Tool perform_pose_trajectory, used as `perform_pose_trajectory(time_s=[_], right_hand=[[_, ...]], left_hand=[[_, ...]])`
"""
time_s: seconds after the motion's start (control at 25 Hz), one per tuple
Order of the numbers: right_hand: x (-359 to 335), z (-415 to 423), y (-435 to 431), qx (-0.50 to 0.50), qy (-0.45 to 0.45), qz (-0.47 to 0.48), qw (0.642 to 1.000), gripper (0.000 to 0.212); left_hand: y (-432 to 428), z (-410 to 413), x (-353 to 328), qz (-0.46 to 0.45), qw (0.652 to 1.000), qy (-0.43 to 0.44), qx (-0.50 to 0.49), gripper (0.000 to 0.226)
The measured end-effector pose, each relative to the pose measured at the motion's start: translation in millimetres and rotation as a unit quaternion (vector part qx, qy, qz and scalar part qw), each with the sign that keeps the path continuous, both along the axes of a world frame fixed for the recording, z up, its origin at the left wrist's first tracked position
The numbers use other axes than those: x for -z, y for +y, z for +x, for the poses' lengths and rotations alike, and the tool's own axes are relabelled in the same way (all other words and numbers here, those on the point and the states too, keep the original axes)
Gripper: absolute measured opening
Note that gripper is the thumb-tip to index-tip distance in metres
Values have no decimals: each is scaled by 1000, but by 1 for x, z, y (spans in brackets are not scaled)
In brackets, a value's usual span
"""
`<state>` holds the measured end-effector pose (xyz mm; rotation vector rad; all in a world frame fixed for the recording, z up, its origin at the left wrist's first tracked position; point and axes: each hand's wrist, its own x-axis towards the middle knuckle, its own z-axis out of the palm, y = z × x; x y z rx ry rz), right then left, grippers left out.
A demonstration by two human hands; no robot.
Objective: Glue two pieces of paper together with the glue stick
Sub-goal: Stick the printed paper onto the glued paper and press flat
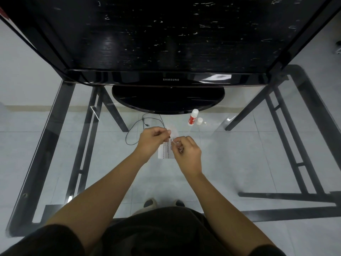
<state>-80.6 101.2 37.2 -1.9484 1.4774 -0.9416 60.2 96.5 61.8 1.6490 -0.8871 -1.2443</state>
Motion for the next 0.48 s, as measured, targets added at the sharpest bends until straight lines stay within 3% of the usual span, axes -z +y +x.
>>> perform_pose_trajectory(time_s=[0.16,0.24,0.36,0.48], right_hand=[[4,-4,2,-15,-27,54,998,26],[5,-9,2,54,-79,85,992,24],[5,-14,-8,146,-155,214,953,31],[9,-14,-16,116,-145,329,926,31]], left_hand=[[-7,6,-1,18,999,20,-42,9],[-12,12,0,40,998,29,-43,8],[-14,22,4,91,993,72,8,9],[-9,25,12,118,988,84,61,15]])
